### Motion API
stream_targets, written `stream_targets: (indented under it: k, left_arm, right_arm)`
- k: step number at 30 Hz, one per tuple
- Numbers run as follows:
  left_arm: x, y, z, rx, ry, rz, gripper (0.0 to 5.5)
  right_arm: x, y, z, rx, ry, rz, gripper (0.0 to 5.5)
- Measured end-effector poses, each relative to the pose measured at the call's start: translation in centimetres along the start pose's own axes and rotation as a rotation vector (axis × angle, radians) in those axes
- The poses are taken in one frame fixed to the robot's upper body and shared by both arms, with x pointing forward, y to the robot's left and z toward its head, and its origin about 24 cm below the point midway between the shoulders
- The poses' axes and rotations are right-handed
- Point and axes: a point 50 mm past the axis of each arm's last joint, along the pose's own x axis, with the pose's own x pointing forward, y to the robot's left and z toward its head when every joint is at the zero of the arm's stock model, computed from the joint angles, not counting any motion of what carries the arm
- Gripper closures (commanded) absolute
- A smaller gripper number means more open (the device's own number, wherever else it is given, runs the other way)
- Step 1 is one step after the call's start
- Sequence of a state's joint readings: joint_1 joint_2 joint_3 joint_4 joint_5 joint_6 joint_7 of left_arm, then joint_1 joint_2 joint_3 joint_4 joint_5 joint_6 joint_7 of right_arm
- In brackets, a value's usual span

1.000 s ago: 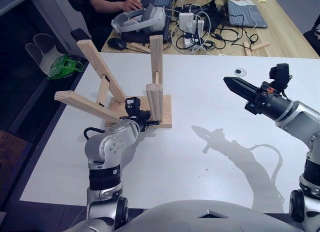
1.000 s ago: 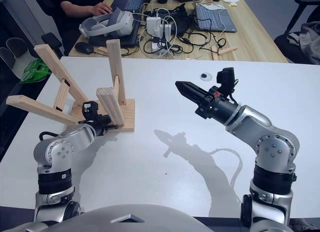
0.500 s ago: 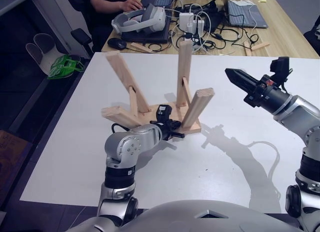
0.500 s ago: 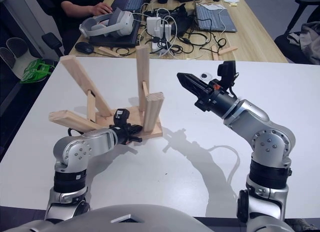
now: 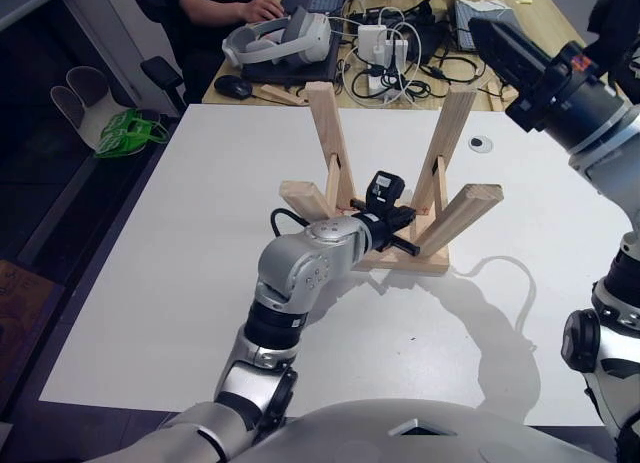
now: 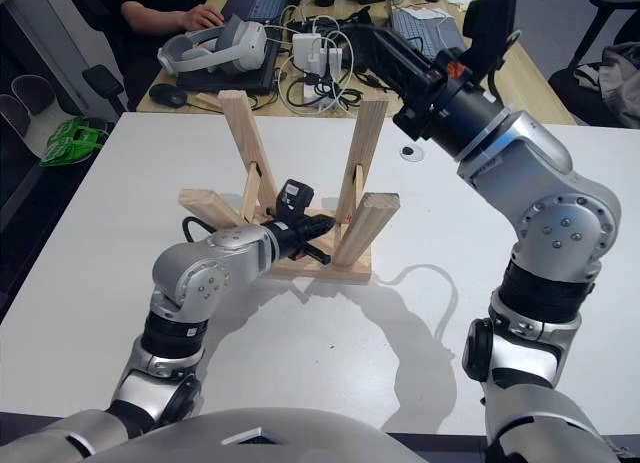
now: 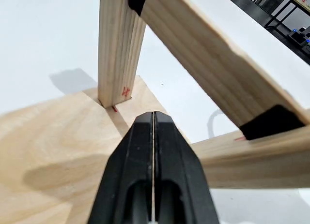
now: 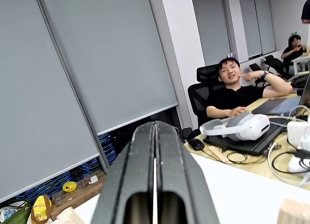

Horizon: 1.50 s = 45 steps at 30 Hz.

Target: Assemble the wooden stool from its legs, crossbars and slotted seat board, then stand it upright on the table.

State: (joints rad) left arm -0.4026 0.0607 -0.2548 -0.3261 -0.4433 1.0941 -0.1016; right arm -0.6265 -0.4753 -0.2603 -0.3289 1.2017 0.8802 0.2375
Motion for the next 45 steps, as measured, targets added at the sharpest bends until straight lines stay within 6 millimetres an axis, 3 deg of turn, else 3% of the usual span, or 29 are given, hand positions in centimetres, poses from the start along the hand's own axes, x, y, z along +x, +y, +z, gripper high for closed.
stream_targets:
  k: [5, 10, 16, 18, 22, 24, 26, 31, 33, 35, 38, 41, 45]
  left_arm:
    - [-1.4, 1.9, 2.2, 0.017, -0.204, 0.133, 5.46]
    - [-1.5, 2.5, 2.1, -0.067, -0.276, 0.216, 5.46]
    - [-1.8, 4.8, 2.1, -0.157, -0.361, 0.387, 5.46]
    - [-2.0, 5.1, 2.2, -0.176, -0.386, 0.423, 5.46]
    - [-1.9, 5.6, 1.6, -0.223, -0.375, 0.467, 5.46]
    - [-1.7, 5.7, 1.5, -0.226, -0.374, 0.468, 5.46]
    - [-1.6, 5.6, 1.5, -0.225, -0.369, 0.462, 5.46]
    - [-0.9, 4.4, 1.6, -0.188, -0.360, 0.388, 5.46]
    - [-0.6, 3.8, 1.6, -0.165, -0.354, 0.352, 5.46]
    - [0.0, 3.1, 1.2, -0.139, -0.319, 0.312, 5.46]
    - [0.2, 3.8, 0.5, -0.154, -0.283, 0.346, 5.46]
    - [0.3, 4.2, 0.2, -0.164, -0.270, 0.370, 5.46]
    - [0.2, 4.5, 0.1, -0.172, -0.264, 0.386, 5.46]
  right_arm:
    - [0.4, 1.5, 1.3, -0.072, -0.001, 0.053, 5.50]
    - [0.9, 3.8, 1.1, -0.146, 0.056, 0.165, 5.50]
    - [1.7, 5.8, 1.4, -0.204, 0.080, 0.270, 5.50]
    - [0.9, 5.4, -0.5, -0.166, 0.169, 0.273, 5.50]
    - [-3.2, 2.6, -8.3, -0.090, 0.569, 0.170, 5.50]
    - [-4.1, 1.5, -10.2, -0.125, 0.679, 0.130, 5.50]
    - [-4.0, 1.3, -10.4, -0.162, 0.682, 0.139, 5.50]
    - [-2.0, 1.4, -9.0, -0.177, 0.502, 0.147, 5.50]
    - [-0.8, 1.6, -7.3, -0.198, 0.399, 0.142, 5.50]
    - [1.1, 2.4, -3.8, -0.232, 0.245, 0.177, 5.50]
    - [2.5, 4.2, -0.6, -0.233, 0.148, 0.289, 5.50]
    - [2.8, 6.1, 0.5, -0.173, 0.162, 0.454, 5.50]
    - [2.5, 7.1, -1.4, -0.105, 0.272, 0.565, 5.50]
